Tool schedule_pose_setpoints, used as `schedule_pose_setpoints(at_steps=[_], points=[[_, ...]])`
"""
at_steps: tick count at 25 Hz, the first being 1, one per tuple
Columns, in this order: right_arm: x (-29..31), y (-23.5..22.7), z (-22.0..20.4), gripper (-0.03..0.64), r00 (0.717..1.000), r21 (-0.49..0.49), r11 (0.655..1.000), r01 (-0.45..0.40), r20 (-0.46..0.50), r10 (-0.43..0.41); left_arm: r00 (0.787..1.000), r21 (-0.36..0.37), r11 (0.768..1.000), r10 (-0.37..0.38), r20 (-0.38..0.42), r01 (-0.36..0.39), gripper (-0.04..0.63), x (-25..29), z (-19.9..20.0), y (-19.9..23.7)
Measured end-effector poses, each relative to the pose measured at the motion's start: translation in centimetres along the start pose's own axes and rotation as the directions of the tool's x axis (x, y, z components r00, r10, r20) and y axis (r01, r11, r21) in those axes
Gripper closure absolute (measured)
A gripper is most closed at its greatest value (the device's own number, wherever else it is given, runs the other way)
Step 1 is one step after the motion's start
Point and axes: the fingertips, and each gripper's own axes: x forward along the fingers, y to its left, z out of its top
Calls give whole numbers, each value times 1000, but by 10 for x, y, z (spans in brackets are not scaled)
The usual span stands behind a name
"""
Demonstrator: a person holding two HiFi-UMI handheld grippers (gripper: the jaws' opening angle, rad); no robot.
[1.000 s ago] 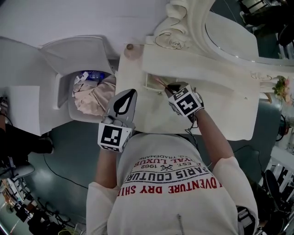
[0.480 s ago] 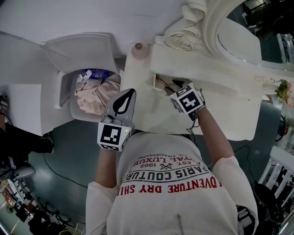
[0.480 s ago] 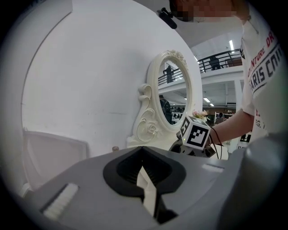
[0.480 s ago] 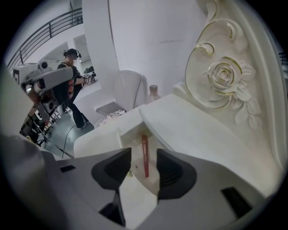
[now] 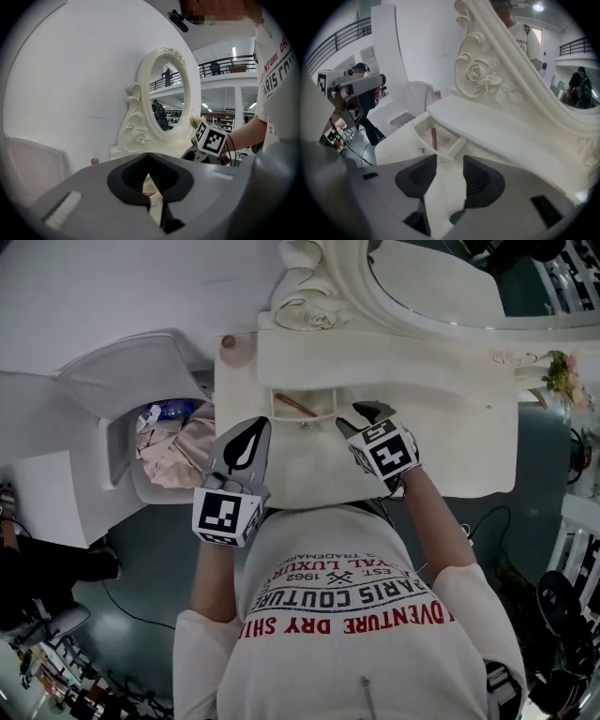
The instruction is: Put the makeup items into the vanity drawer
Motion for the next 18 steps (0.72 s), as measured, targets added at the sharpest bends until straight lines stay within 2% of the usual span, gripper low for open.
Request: schedule_pose_setpoints(at_steps=[4,11,18], points=[[-13,-29,-34,442,999,60,997,45,-15,-44,999,1,999,-41,-10,41,586,22,4,-32],[-3,-62,-94,442,995,131,991,39,-93,-27,998,-30,998,-51,-44,50,586,59,-4,-71],[22,-68,-110,445,993,162,987,9,-114,9,996,-55,998,-32,-87,27,586,76,-25,-87]])
